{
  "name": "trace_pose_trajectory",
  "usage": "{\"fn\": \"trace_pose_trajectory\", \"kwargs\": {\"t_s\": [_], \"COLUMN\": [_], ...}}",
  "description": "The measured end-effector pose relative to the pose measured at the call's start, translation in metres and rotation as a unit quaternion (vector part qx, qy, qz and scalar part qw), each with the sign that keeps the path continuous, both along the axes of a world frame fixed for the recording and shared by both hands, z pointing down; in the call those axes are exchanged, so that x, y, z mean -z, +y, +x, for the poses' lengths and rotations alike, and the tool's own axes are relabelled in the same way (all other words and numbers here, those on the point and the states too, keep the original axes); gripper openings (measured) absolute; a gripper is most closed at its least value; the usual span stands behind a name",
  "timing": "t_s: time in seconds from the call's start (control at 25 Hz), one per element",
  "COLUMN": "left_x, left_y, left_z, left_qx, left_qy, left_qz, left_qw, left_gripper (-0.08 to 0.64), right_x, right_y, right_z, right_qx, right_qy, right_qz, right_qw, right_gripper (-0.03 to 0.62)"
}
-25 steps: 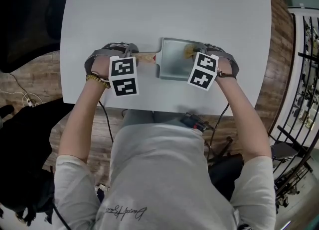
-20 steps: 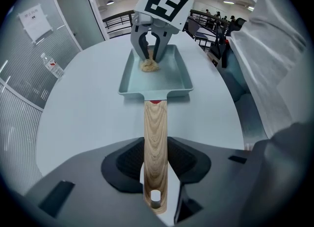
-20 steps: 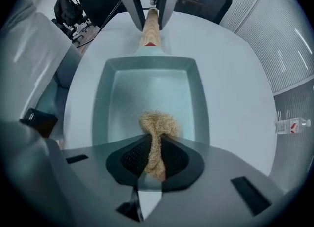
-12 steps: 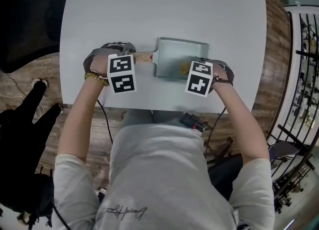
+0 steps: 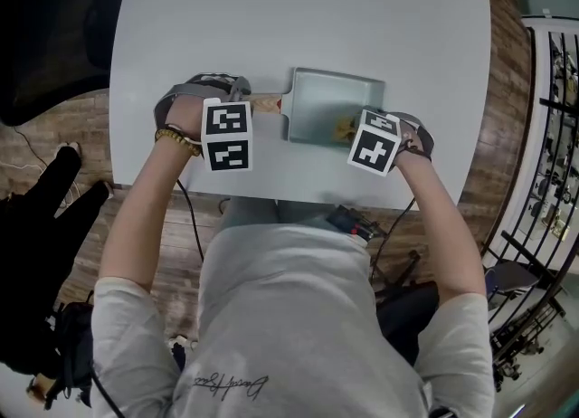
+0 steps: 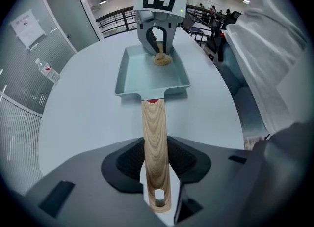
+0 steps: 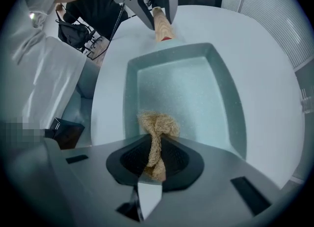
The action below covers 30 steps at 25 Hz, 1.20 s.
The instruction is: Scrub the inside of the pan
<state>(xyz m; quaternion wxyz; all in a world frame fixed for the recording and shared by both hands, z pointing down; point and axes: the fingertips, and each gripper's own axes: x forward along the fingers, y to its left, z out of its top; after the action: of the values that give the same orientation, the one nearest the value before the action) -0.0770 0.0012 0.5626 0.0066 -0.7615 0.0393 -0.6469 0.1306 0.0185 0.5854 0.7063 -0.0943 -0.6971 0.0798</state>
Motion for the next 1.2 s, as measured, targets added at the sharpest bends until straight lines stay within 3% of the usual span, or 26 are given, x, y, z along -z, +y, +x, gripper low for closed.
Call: {"fn": "trace_pose_trajectory", "kwargs": {"t_s": [0.16,0.4,0.72,0.92,1.2], "left_x": [0.001,0.003,0.007,0.004,-0.001], "left_y": [0.004,0.009,0.006,0.003,0.001], "left_z": [-0.002,0.001,0.001,-0.003,-0.002], "left_qx": [-0.004,-0.003,0.019,0.025,0.028], "left_qy": [0.001,0.002,0.010,0.011,0.012], "left_qz": [-0.003,-0.006,0.007,0.007,0.002], "left_qw": [1.0000,1.0000,0.9997,0.9996,0.9995], "left_gripper": [0.147,0.147,0.146,0.146,0.146], "right_x": [-0.001,-0.002,0.002,0.000,-0.004], "right_y": [-0.019,-0.078,-0.083,-0.075,-0.039], "right_z": [-0.001,-0.005,-0.006,-0.007,0.000], "right_qx": [0.001,0.016,0.032,0.027,0.023], "right_qy": [0.001,-0.003,-0.015,-0.006,0.013], "right_qz": [0.027,0.121,0.148,0.135,0.072], "right_qw": [1.000,0.993,0.988,0.990,0.997], "right_gripper": [0.069,0.071,0.071,0.071,0.069]}}
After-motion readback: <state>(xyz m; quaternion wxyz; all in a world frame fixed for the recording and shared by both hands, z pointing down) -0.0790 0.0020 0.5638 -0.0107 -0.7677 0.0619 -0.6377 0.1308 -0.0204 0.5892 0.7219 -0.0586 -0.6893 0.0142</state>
